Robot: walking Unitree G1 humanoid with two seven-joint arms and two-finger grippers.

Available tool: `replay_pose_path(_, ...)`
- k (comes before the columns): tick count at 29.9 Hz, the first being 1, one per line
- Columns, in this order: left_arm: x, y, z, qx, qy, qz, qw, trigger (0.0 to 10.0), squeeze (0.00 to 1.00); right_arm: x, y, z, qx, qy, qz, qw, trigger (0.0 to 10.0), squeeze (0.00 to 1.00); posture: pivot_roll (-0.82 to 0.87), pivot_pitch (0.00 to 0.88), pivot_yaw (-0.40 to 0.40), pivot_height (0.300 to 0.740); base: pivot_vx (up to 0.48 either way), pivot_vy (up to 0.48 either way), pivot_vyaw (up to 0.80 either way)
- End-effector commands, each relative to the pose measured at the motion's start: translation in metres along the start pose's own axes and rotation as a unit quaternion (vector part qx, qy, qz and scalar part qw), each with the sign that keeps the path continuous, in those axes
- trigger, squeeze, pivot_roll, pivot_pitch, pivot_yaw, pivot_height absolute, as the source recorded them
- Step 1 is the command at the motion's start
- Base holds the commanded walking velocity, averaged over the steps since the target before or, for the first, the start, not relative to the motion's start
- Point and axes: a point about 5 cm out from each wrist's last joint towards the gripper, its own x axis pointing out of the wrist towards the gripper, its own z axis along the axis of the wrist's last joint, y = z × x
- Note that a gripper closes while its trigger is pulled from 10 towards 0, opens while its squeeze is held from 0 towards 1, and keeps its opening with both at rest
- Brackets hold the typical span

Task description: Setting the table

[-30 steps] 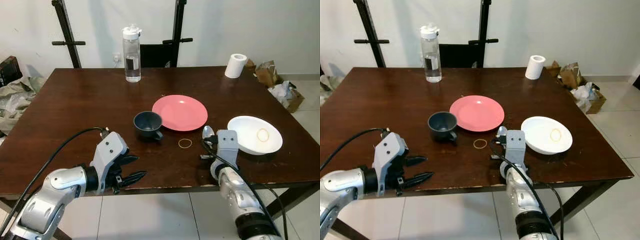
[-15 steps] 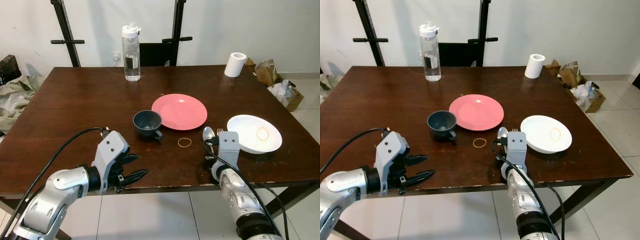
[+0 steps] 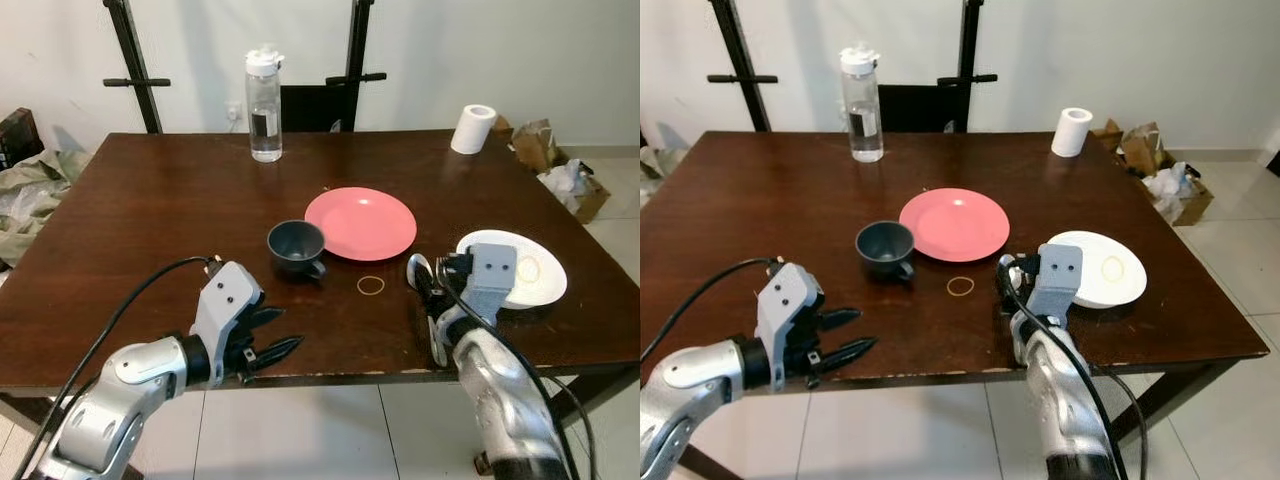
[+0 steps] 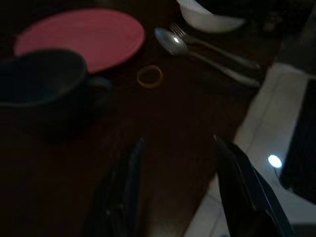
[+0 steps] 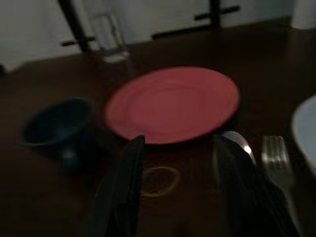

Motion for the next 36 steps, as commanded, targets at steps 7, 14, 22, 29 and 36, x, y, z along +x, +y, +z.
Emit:
replay_pose_path(7, 0.005, 0.014, -0.001, -0.001, -0.023, 0.140, 0.990, 10.0, 0.00, -0.036, 0.016, -0.006, 0.016, -0.024, -0.016, 0.999, 10.0, 0.00, 0.07, 0.102, 0.079, 0.740, 0.000, 0.000, 0.00)
replay_pose_path(14, 0.001, 0.006, -0.022, -0.044, -0.018, 0.227, 0.973, 10.0, 0.00, -0.048, 0.026, -0.028, 0.005, 0.012, -0.026, 1.000, 10.0, 0.00, 0.07, 0.083, 0.075, 0.740, 0.000, 0.000, 0.00)
replay_pose_path(22, 0.004, 0.011, -0.036, -0.055, -0.005, 0.297, 0.953, 10.0, 0.00, -0.042, 0.017, -0.031, -0.007, 0.025, -0.036, 0.999, 10.0, 0.00, 0.06, 0.062, 0.061, 0.740, 0.000, 0.000, 0.00)
replay_pose_path(29, 0.010, 0.010, -0.039, -0.064, -0.009, 0.321, 0.945, 10.0, 0.00, -0.039, 0.012, -0.032, 0.003, 0.027, -0.045, 0.999, 10.0, 0.00, 0.06, 0.042, 0.054, 0.740, 0.000, 0.000, 0.00)
replay_pose_path(36, 0.012, 0.011, -0.040, -0.064, -0.010, 0.326, 0.943, 10.0, 0.00, -0.039, 0.015, -0.035, 0.011, 0.029, -0.040, 0.999, 10.0, 0.00, 0.05, 0.037, 0.057, 0.740, -0.185, 0.000, 0.00)
